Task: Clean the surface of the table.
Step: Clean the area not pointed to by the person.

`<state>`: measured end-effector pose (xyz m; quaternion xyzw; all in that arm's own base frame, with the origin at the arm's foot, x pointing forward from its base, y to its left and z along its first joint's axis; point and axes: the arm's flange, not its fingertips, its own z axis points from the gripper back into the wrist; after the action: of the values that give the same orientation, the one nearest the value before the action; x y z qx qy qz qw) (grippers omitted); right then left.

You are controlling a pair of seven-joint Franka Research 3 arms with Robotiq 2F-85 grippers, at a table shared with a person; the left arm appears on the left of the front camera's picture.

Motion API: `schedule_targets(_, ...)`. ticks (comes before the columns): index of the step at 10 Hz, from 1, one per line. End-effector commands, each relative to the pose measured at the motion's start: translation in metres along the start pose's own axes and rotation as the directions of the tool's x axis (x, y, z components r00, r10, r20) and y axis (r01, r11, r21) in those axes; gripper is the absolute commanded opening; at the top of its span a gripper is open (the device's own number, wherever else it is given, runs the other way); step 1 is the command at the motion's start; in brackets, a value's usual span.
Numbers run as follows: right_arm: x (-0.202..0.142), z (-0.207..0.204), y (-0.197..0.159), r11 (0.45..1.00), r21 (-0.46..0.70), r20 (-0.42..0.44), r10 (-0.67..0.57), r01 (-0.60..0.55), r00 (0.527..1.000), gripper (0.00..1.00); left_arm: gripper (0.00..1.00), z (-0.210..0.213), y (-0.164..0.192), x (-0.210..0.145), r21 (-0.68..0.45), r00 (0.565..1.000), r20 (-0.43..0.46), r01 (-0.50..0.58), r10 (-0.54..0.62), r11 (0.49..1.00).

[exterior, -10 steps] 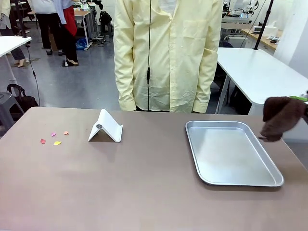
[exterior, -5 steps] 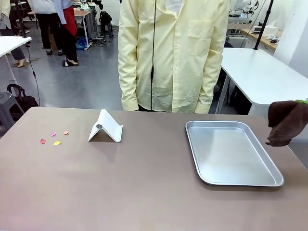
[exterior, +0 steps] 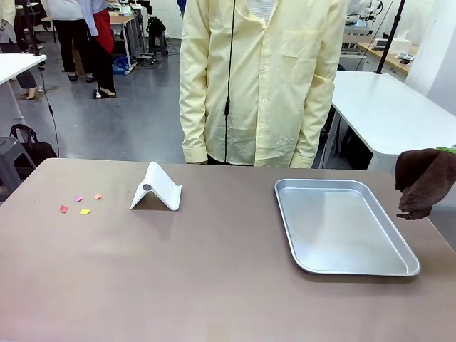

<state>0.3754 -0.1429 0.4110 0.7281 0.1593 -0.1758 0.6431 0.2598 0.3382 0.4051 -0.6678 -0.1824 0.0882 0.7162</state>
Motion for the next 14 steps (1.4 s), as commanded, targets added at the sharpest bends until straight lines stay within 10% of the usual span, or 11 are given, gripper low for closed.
schedule_targets(1,0.002,-0.004,0.003,1.0,0.014,0.01,0.011,-0.011,1.0,0.06,0.0,0.0,-0.001,-0.001,-0.001,1.0,-0.006,0.019,-0.019,1.0)
schedule_targets(9,0.002,-0.004,0.003,1.0,0.014,0.01,0.011,-0.011,1.0,0.06,0.0,0.0,-0.001,-0.001,-0.001,1.0,-0.006,0.019,-0.019,1.0)
schedule_targets(10,0.002,-0.004,0.003,1.0,0.014,0.01,0.011,-0.011,1.0,0.06,0.22,0.0,0.0,0.0,0.0,1.0,0.0,0.0,0.0,1.0)
schedule_targets(14,0.002,-0.004,0.003,1.0,0.014,0.01,0.011,-0.011,1.0,0.06,0.22,-0.034,0.004,0.006,0.117,0.997,0.071,-0.022,0.013,0.993)
